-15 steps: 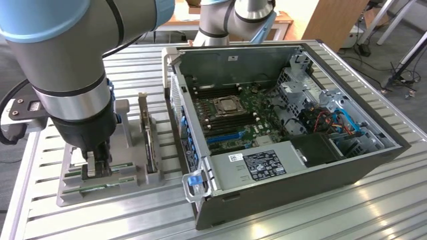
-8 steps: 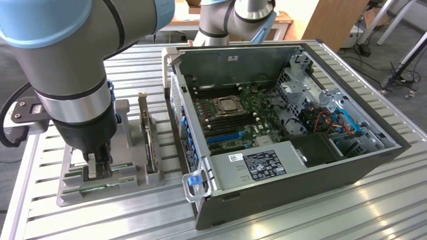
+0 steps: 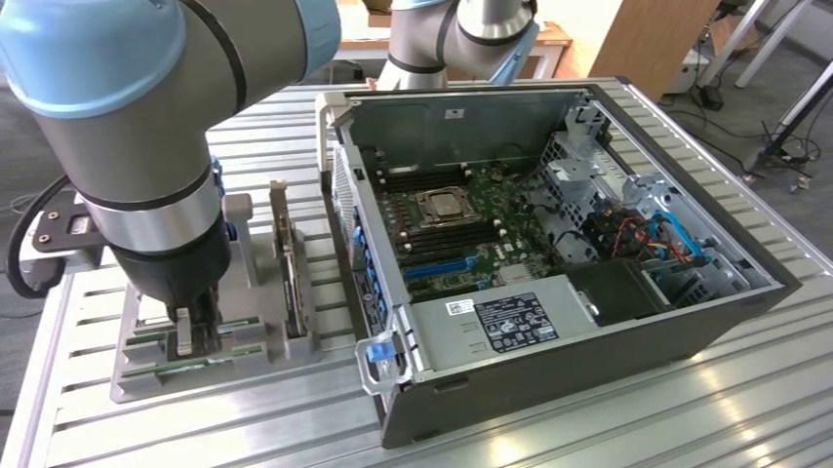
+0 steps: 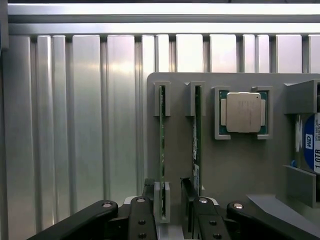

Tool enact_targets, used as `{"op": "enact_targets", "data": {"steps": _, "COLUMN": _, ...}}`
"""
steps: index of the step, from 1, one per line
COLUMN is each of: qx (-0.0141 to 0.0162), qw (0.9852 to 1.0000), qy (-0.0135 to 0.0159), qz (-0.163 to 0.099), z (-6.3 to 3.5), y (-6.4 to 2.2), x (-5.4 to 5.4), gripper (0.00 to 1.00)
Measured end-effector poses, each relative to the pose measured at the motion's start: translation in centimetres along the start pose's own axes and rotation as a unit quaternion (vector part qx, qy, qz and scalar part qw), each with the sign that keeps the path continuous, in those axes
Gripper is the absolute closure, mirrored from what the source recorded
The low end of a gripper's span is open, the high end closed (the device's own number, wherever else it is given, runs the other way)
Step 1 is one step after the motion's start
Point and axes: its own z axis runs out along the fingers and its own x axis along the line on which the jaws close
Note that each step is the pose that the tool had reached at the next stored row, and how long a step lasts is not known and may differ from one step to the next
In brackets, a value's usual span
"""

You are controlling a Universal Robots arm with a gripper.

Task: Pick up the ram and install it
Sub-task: 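Pick up the ram and move it above insertion slot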

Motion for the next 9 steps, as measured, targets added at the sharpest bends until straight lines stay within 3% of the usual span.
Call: {"op": "enact_targets", "data": {"steps": 9, "qx": -0.0001, "qw": 1.0, "qy": 0.0001, "qz": 0.0, "z": 1.01, "y": -0.04, "x": 0.02, "gripper": 0.64}}
